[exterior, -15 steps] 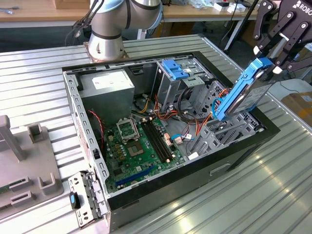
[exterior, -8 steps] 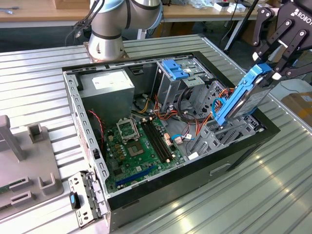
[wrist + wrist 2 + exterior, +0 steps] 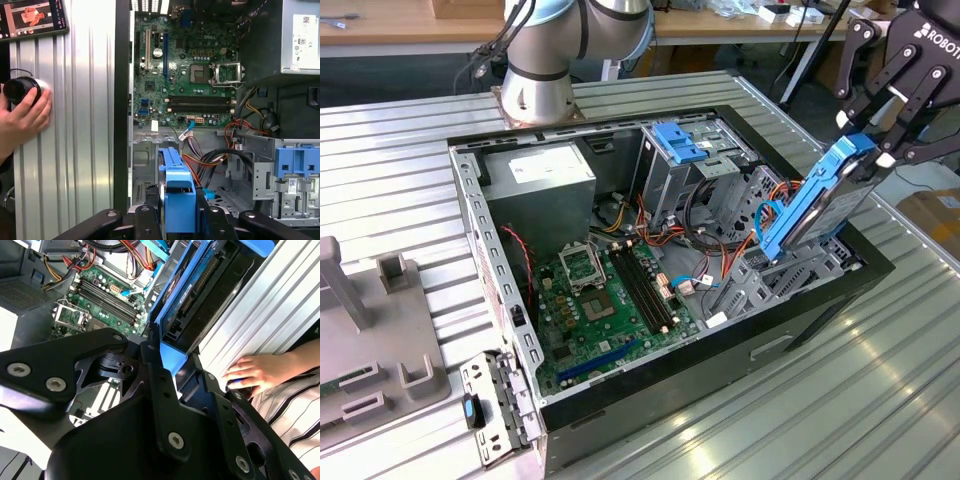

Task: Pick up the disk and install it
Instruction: 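Insert the disk into the insertion slot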

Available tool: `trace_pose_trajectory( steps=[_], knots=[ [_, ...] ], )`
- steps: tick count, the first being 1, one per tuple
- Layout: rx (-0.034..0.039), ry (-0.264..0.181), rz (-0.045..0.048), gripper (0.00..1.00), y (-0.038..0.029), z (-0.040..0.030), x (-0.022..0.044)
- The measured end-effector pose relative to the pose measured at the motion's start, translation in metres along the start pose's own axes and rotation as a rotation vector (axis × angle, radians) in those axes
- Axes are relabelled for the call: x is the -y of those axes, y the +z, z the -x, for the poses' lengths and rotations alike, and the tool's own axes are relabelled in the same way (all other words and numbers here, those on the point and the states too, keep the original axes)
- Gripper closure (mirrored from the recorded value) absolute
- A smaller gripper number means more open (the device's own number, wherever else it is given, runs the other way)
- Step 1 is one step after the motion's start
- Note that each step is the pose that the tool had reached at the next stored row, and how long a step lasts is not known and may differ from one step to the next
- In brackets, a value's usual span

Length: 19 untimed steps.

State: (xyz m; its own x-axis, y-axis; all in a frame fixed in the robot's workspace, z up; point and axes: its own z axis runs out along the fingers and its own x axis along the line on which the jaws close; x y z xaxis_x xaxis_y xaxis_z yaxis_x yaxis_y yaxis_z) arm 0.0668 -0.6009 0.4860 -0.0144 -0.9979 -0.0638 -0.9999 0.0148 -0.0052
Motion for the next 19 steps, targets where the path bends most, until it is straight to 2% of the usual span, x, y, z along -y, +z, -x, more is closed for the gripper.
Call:
trace_pose_trajectory(
  steps=[3, 5, 7, 10, 19],
  knots=[
    [0.0002, 0.000, 0.0000, 0.64, 0.0086, -0.0005, -0.0006],
    [0.0002, 0.000, 0.0000, 0.64, 0.0094, -0.0001, -0.0030],
    [0.0002, -0.001, 0.0000, 0.64, 0.0144, -0.0002, -0.0034],
    [0.0002, -0.017, 0.0010, 0.64, 0.0175, 0.0018, -0.0036],
    [-0.0002, -0.017, 0.0011, 0.64, 0.0292, 0.0035, -0.0037]
  ],
)
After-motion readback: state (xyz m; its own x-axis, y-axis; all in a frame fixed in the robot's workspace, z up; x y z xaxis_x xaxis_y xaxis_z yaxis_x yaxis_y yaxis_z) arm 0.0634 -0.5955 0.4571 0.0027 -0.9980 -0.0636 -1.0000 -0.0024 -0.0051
